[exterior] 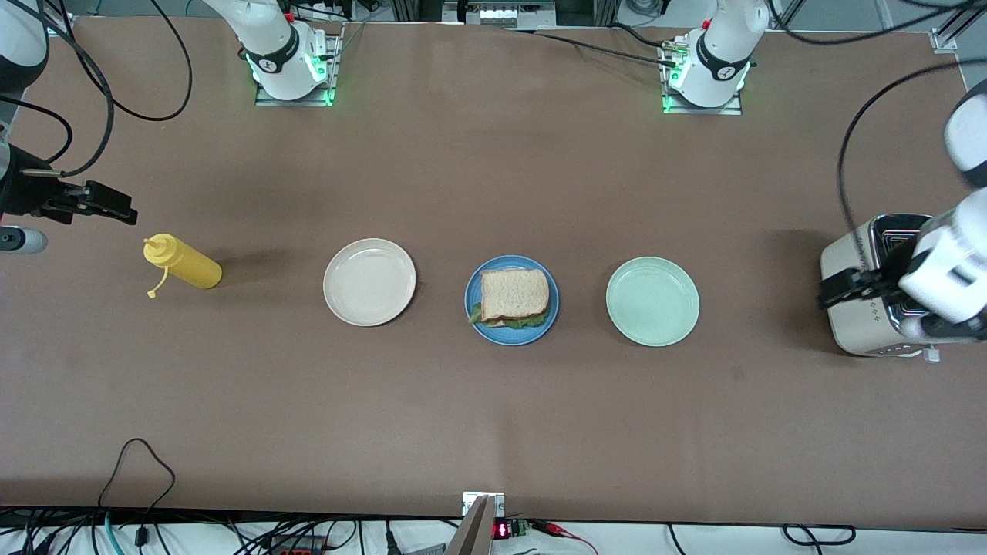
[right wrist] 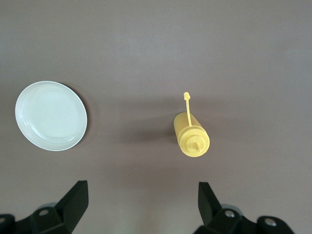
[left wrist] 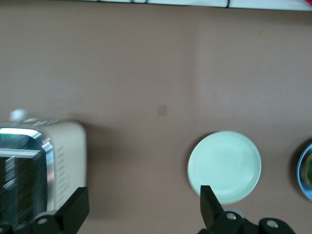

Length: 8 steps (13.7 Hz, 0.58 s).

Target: Make sandwich in blue plate with both arms

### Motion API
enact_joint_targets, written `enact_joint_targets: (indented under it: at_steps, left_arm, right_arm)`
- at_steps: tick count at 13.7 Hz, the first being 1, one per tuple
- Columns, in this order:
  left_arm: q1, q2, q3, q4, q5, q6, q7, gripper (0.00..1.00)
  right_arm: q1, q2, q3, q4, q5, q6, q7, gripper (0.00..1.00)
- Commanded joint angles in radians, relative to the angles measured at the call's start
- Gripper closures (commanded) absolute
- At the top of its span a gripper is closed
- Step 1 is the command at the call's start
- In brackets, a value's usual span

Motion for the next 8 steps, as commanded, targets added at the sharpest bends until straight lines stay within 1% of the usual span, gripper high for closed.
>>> enact_joint_targets:
  at_steps: [1,3,6,8]
  left_arm:
    - [-0.030,-0.097,0.028,-0.048,-0.009,-0.067,0.032,0.00]
    - [-0.029,-0.140,0.025,-0.079,-0.011,-0.088,0.023,0.00]
    - [-0.029,-0.240,0.025,-0.200,-0.011,-0.090,0.021,0.00]
    - [-0.024,-0.300,0.025,-0.296,-0.043,-0.070,0.020,0.00]
  right_arm:
    - [0.006,-0.024,0.016,-0.018,0.014,-0.008,0.011,0.00]
    - [0.026,-0.026,0.016,-0.016,0.014,-0.008,0.011,0.00]
    - [0.027,-0.028,0.016,-0.018,0.014,-0.009,0.011,0.00]
    - [0.026,-0.028,0.016,-0.016,0.014,-0.011,0.011,0.00]
